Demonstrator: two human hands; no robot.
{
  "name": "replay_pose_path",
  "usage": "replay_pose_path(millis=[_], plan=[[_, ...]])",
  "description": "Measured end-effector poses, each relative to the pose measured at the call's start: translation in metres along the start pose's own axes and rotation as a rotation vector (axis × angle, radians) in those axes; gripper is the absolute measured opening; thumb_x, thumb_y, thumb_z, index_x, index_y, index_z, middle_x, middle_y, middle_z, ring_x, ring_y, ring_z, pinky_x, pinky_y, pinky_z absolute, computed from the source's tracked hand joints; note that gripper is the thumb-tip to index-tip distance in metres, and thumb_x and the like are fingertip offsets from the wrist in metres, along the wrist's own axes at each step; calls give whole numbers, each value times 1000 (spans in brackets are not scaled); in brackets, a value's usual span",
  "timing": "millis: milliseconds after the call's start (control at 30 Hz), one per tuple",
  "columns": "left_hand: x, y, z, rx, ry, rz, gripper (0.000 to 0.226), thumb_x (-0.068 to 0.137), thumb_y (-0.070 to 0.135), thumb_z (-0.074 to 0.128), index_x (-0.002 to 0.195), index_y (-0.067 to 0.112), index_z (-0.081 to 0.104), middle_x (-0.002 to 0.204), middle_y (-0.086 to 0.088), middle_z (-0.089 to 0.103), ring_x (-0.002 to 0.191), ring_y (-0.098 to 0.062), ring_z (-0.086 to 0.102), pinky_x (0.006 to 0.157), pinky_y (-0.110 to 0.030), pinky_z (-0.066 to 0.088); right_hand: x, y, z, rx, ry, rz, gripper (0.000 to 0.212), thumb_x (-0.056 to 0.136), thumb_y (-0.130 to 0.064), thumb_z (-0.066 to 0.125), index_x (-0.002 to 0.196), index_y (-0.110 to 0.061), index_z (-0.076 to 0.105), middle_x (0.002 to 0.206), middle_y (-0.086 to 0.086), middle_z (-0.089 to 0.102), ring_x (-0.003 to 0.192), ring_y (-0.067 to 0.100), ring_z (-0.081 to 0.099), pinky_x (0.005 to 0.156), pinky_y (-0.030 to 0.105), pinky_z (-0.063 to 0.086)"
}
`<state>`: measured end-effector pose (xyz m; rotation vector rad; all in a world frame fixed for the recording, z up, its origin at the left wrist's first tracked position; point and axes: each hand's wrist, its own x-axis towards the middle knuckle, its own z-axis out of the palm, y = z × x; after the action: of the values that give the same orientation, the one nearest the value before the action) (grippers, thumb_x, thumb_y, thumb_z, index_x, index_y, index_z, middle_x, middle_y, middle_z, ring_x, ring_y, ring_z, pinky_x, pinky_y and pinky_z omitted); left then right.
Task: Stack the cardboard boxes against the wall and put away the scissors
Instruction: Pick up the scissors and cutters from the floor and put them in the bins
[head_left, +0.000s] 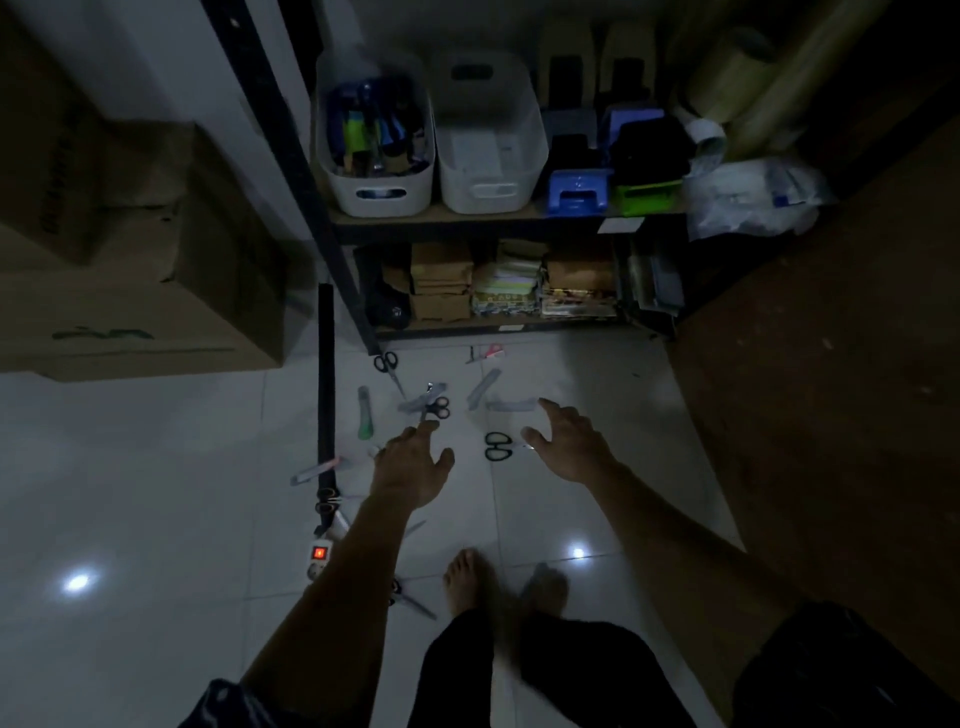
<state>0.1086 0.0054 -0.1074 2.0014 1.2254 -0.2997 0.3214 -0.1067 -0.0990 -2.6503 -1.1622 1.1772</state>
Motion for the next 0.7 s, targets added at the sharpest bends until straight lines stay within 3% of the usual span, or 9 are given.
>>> replay_pose_path(millis=[533,700], plan=[[261,-98,195,-96,93,-28,46,91,35,59,133,16,55,129,0,62,122,-23,56,98,-34,43,296,99,169,24,46,-35,60,99,-48,48,152,-24,32,148,12,40,134,33,38,106,45,39],[355,-112,269,-109,202,79,59,82,45,45,127,9,58,117,-12,68,108,-29,64,93,-39,51,391,132,225,-72,88,-104,57,98,-43,50,150,-25,36,147,12,41,132,36,40,105,47,40]])
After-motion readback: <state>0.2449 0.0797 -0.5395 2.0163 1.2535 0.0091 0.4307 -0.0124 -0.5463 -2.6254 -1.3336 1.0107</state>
